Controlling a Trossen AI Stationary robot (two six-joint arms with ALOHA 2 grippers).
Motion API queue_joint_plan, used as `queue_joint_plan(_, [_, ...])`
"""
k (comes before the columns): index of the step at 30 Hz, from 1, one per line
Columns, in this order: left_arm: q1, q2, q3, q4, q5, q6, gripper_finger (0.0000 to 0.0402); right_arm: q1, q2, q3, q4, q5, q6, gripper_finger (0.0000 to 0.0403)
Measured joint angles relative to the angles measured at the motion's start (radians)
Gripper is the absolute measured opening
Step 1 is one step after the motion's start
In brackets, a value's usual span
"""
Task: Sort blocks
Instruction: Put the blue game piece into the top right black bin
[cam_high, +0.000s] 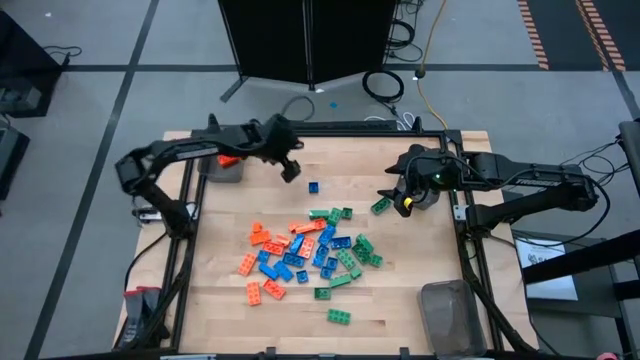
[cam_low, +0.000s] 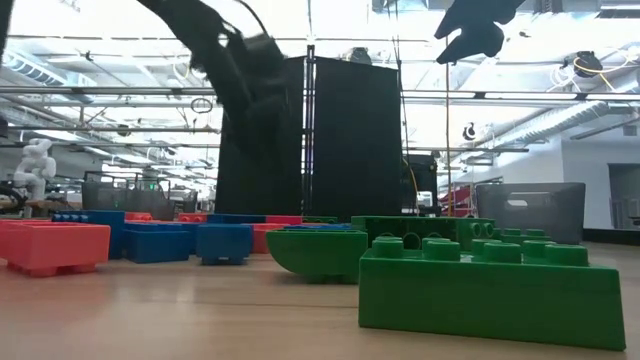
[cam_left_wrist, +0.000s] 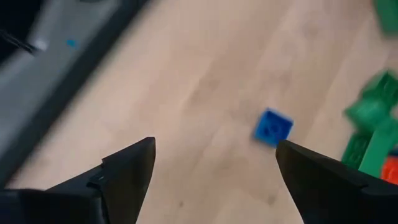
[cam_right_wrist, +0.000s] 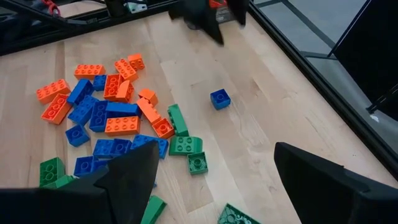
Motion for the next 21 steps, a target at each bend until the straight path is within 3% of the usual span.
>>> queue_joint_plan(6, [-0.027,0.100,0.000,0.071,0.042,0.075,0.0334,0.000,0.000,0.000,0.000,-0.006,0.000,0.0315])
queue_joint_plan(21, [-0.090,0.202,0.000,0.179,0.074,0.241,0.0334,0.000,0.000,0.000,-0.001,-0.005,-0.017,0.0315])
